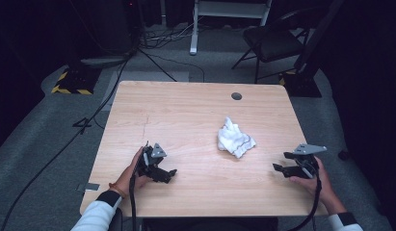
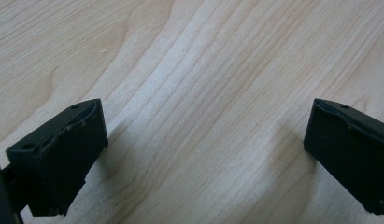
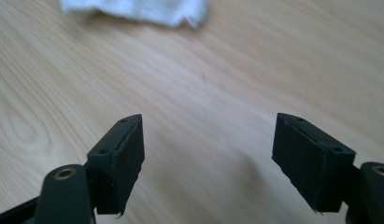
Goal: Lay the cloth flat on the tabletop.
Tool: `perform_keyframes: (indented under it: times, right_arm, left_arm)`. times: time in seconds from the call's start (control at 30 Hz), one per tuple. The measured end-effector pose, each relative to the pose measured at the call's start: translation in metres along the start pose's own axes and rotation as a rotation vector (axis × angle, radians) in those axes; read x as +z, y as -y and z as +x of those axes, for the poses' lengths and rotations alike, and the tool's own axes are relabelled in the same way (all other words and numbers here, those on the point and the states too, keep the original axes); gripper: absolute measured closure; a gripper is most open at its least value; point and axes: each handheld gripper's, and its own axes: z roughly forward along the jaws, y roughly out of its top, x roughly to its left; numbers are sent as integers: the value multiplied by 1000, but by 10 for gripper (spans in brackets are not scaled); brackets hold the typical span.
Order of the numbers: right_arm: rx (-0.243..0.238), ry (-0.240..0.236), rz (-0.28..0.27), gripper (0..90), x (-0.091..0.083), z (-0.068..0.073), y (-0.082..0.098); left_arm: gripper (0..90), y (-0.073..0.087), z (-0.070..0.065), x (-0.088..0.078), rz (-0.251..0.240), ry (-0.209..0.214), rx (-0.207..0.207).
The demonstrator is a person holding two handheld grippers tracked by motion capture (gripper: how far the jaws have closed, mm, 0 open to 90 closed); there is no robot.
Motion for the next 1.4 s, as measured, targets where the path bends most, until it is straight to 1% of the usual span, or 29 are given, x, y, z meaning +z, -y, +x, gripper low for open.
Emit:
perform_keyframes:
  times: [0.03, 0.1, 0.17, 0.2, 0.23, 0.27, 0.33, 0.37, 0.4, 0.47, 0.5, 0.53, 0.6, 0.63, 0.67, 0.7, 0.73, 0.77, 0.83, 0.9, 0.97, 1.03, 1.1, 1.17, 1.2, 1.23, 1.3, 1.37, 1.4]
  right_arm:
    - [-19, -9, -3, 299, 4, 3, -11]
    - [-43, -41, -29, 321, 11, 9, -33]
    - [-87, -43, -39, 345, 22, 18, -53]
    - [-99, -56, -45, 358, 28, 21, -61]
    - [-103, -72, -42, 362, 35, 24, -67]
    - [-116, -61, -31, 362, 42, 25, -71]
    - [-130, -36, -15, 374, 54, 25, -76]
    - [-124, -27, -6, 379, 59, 23, -76]
    - [-106, -25, -1, 388, 64, 20, -75]
    - [-66, -39, 19, 408, 72, 14, -71]
    - [-59, -38, 39, 419, 76, 13, -69]
    - [-59, -36, 57, 452, 79, 11, -68]
    - [-44, -49, 59, 545, 82, 9, -66]
    - [-39, -52, 51, 605, 82, 9, -66]
    - [-45, -51, 51, 671, 81, 9, -66]
    - [-56, -59, 47, 732, 81, 9, -66]
    - [-58, -67, 40, 783, 79, 11, -66]
    - [-69, -73, 39, 802, 78, 12, -66]
    - [-87, -73, 30, 816, 74, 15, -68]
    - [-90, -81, 19, 820, 71, 16, -69]
    - [-119, -83, -6, 825, 62, 22, -71]
    - [-133, -88, -40, 826, 53, 26, -73]
    - [-159, -95, -67, 826, 42, 32, -76]
    - [-172, -113, -101, 825, 33, 38, -77]
    - [-172, -113, -101, 825, 33, 38, -77]
    - [-192, -136, -122, 825, 25, 45, -78]
    - [-222, -168, -138, 827, 20, 54, -78]
    - [-255, -190, -137, 827, 17, 65, -78]
    - [-255, -190, -137, 827, 17, 65, -78]
  left_arm:
    - [0, 0, 0, 1, -2, 3, 8]
    - [0, -1, -1, 1, 1, 10, 13]
    - [0, -3, -2, 3, -2, 18, 25]
    - [0, -4, -3, 3, 1, 22, 25]
    - [0, -4, -3, 4, 0, 22, 36]
    - [3, -5, -3, 4, -2, 35, 45]
    - [3, -7, -4, 6, 0, 49, 61]
    - [3, -7, -4, 6, 0, 49, 61]
    - [3, -9, -4, 8, 0, 59, 74]
    - [3, -13, -4, 11, 2, 56, 76]
    - [3, -14, -5, 12, 0, 60, 74]
    - [3, -15, -6, 14, -3, 62, 76]
    - [3, -18, -6, 16, 2, 60, 81]
    - [3, -20, -7, 17, -1, 63, 80]
    - [3, -20, -7, 17, -1, 63, 80]
    - [2, -22, -8, 19, 2, 64, 80]
    - [2, -23, -8, 20, 3, 64, 80]
    - [2, -24, -8, 21, 1, 63, 81]
    - [2, -24, -9, 21, 2, 63, 80]
    - [2, -25, -9, 21, 2, 62, 80]
    - [2, -24, -9, 21, 2, 63, 80]
    - [2, -25, -9, 21, 2, 63, 80]
    - [2, -24, -9, 21, 2, 62, 79]
    - [2, -24, -9, 21, 1, 61, 79]
    - [3, -24, -9, 21, 1, 61, 79]
    - [3, -24, -9, 21, 1, 60, 78]
    - [3, -24, -9, 21, 0, 58, 76]
    - [4, -24, -10, 21, 1, 57, 75]
    - [4, -24, -10, 21, 1, 57, 75]
